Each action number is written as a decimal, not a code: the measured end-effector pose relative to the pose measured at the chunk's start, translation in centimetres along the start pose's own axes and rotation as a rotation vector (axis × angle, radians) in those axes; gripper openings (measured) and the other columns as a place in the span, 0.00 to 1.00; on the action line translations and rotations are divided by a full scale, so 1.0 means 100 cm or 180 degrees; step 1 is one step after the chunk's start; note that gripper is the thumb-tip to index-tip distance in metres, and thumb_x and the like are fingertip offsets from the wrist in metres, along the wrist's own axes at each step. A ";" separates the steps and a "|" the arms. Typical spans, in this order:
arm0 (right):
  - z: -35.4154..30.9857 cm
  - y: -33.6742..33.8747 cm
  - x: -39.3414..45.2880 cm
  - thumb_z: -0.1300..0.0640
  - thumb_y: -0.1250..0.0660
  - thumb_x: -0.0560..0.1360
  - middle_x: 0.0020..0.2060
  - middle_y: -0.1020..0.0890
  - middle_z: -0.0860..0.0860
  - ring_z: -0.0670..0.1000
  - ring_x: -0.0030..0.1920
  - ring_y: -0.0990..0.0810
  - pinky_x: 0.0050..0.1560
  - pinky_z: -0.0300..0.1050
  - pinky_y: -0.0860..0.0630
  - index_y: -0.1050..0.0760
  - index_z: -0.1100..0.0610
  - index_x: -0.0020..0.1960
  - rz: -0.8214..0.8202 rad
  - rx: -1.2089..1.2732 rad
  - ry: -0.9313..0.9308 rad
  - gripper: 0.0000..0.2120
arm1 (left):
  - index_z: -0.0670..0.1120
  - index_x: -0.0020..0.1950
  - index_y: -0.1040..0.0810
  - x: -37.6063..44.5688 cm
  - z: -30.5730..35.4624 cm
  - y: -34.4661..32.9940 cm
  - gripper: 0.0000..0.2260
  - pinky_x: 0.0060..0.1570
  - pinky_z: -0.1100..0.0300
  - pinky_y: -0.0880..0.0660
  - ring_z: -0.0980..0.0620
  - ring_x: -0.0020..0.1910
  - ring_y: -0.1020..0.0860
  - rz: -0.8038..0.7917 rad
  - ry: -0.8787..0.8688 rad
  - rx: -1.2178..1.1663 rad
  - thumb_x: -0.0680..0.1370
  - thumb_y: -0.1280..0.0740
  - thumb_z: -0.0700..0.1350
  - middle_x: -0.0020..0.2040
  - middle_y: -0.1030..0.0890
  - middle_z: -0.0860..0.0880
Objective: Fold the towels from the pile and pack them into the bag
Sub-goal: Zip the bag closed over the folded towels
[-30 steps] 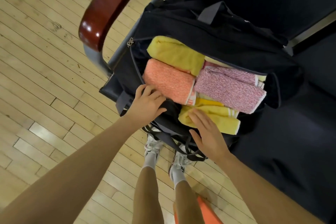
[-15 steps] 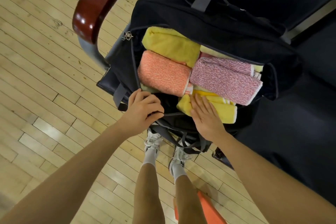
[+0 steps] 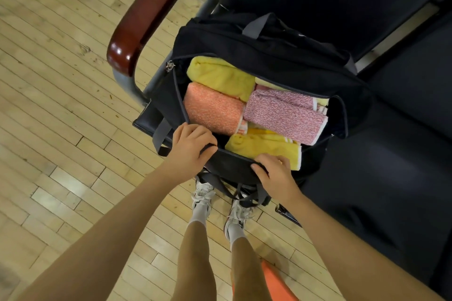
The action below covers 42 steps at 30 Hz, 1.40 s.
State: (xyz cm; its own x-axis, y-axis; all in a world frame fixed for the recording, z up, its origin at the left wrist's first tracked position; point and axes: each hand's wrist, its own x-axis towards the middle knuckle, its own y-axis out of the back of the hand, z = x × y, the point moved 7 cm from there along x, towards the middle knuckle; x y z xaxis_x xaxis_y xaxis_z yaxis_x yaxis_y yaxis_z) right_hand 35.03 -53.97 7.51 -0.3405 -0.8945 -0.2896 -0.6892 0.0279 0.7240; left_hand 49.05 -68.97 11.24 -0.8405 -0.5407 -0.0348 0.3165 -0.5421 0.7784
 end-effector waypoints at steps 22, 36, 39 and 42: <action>0.035 0.142 -0.015 0.56 0.30 0.75 0.40 0.21 0.41 0.34 0.46 0.27 0.52 0.34 0.46 0.20 0.54 0.45 0.1418 0.0088 -0.0797 0.02 | 0.45 0.48 0.21 0.121 0.068 0.009 0.13 0.51 0.60 0.46 0.48 0.49 0.34 0.0507 -0.0001 0.0050 0.79 0.41 0.51 0.47 0.23 0.49; 0.070 0.170 0.093 0.52 0.32 0.76 0.52 0.29 0.46 0.49 0.58 0.32 0.56 0.39 0.51 0.19 0.51 0.50 0.1940 0.0082 -0.1782 0.05 | 0.40 0.49 0.21 0.235 0.031 -0.014 0.05 0.70 0.44 0.45 0.38 0.69 0.36 0.0513 0.0399 0.0233 0.79 0.34 0.41 0.62 0.27 0.40; 0.072 0.158 0.094 0.54 0.30 0.75 0.53 0.26 0.51 0.54 0.58 0.30 0.57 0.39 0.51 0.19 0.53 0.50 0.1991 -0.0035 -0.1559 0.05 | 0.40 0.49 0.21 0.224 0.025 -0.016 0.03 0.69 0.43 0.44 0.39 0.69 0.34 0.0649 0.0327 0.0301 0.78 0.33 0.39 0.62 0.26 0.40; 0.075 0.148 0.085 0.55 0.30 0.75 0.53 0.25 0.51 0.54 0.56 0.30 0.56 0.38 0.51 0.19 0.53 0.50 0.1970 0.0029 -0.1383 0.05 | 0.39 0.50 0.23 0.210 0.028 -0.018 0.04 0.68 0.45 0.42 0.41 0.69 0.33 0.0628 0.0327 0.0384 0.77 0.32 0.38 0.62 0.26 0.41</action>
State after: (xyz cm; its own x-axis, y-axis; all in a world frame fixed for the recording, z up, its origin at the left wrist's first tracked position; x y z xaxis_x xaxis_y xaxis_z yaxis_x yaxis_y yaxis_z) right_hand 17.17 -57.82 11.11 -0.8873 -0.4581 -0.0541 -0.2950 0.4733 0.8300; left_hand 29.55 -77.56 10.90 -0.7166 -0.6943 0.0666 0.4102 -0.3422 0.8454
